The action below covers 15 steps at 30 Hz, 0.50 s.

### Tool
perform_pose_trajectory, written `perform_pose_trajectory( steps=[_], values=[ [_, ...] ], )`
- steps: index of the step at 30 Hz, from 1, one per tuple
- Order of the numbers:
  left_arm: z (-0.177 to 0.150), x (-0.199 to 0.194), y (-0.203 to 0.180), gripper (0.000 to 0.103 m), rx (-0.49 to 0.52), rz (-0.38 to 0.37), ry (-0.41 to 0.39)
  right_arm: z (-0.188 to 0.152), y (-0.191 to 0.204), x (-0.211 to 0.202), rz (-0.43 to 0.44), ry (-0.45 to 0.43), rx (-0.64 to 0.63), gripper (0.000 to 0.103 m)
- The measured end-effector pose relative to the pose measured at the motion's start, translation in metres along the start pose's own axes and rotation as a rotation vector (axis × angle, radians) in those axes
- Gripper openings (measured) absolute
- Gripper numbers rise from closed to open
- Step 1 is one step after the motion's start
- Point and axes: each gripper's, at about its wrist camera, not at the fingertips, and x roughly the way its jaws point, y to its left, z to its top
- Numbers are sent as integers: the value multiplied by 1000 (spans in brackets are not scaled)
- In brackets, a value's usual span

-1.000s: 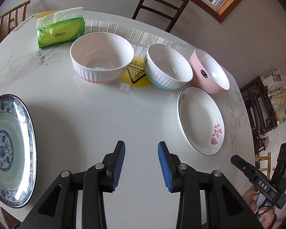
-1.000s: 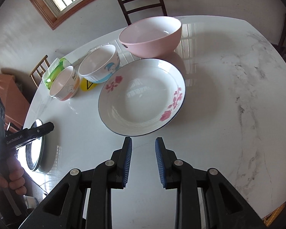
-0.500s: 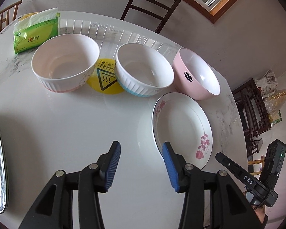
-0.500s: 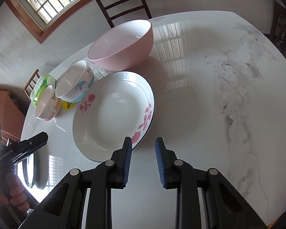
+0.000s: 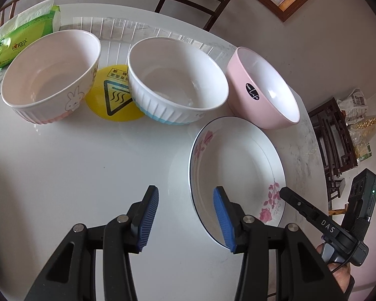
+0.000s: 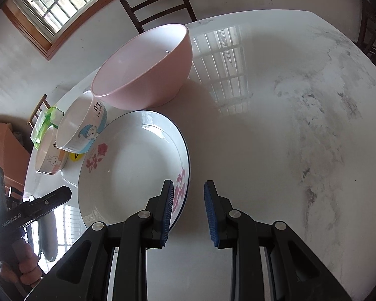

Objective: Organize plates and bowls
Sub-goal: 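Move both grippers toward the white oval plate with pink flowers, then close both grippers on the rim of the pink-flowered oval plate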

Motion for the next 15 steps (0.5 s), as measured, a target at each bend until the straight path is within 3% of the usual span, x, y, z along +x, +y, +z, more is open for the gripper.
perform_pose_trajectory(
  steps=[15],
  values=[
    [7,20,-2,46,34,1,25,13,-3,25,33,14,-8,22]
  ],
)
